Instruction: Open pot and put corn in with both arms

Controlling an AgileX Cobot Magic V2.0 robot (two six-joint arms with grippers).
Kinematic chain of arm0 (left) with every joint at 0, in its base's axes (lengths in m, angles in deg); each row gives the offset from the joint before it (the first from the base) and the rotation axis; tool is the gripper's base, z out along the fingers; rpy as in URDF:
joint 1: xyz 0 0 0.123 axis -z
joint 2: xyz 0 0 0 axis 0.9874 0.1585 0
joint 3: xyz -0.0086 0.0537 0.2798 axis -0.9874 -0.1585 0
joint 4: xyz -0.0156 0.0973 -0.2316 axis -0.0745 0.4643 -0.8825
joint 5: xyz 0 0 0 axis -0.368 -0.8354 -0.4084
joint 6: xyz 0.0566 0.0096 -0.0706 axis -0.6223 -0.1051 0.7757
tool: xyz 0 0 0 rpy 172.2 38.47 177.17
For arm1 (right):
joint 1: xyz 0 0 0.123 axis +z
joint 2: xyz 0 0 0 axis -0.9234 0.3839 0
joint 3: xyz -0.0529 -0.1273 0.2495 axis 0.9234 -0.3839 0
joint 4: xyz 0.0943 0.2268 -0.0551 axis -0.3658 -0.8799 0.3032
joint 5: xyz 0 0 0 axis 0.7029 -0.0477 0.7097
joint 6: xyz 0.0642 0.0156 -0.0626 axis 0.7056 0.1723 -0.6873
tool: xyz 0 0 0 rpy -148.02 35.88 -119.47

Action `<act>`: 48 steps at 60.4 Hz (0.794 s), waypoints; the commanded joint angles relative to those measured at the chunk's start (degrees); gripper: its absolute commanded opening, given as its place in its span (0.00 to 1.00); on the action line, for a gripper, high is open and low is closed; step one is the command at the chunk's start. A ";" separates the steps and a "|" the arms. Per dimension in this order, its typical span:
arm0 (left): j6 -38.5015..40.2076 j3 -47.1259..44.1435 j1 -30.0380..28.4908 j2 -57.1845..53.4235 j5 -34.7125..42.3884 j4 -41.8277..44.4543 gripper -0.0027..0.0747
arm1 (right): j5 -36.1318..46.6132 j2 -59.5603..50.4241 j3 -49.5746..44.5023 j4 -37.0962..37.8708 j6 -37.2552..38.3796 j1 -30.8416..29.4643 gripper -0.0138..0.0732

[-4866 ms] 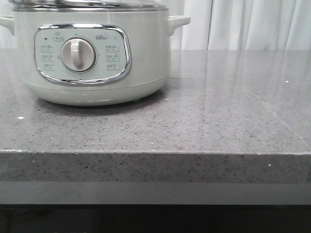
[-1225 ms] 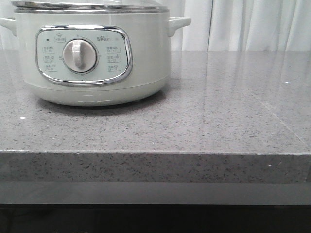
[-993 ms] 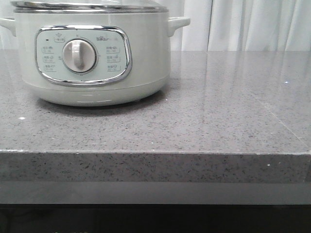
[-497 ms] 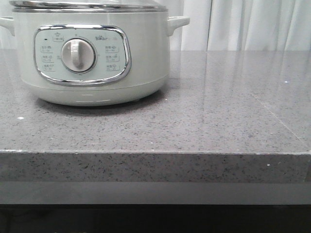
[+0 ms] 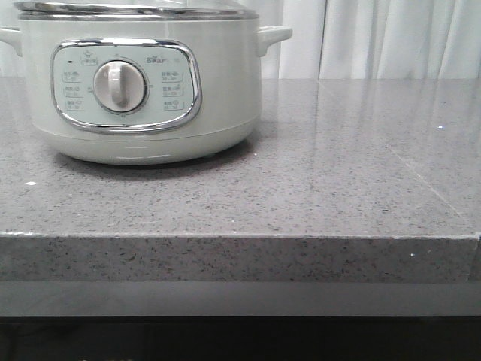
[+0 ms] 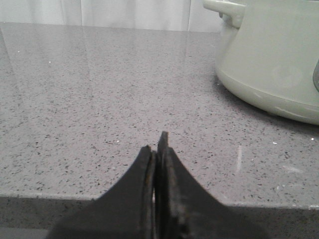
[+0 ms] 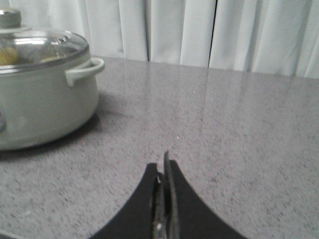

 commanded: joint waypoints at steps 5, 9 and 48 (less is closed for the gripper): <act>0.51 0.04 -0.12 -1.41 5.04 -0.49 0.01 | 6.15 -2.29 -4.28 4.86 5.78 -3.96 0.08; 0.51 0.04 -0.12 -1.41 5.04 -0.49 0.01 | 6.66 -5.13 -7.82 7.02 9.96 -6.50 0.08; 0.51 0.04 -0.12 -1.30 5.04 -0.49 0.01 | 4.98 -15.56 -17.65 9.54 13.20 -13.29 0.08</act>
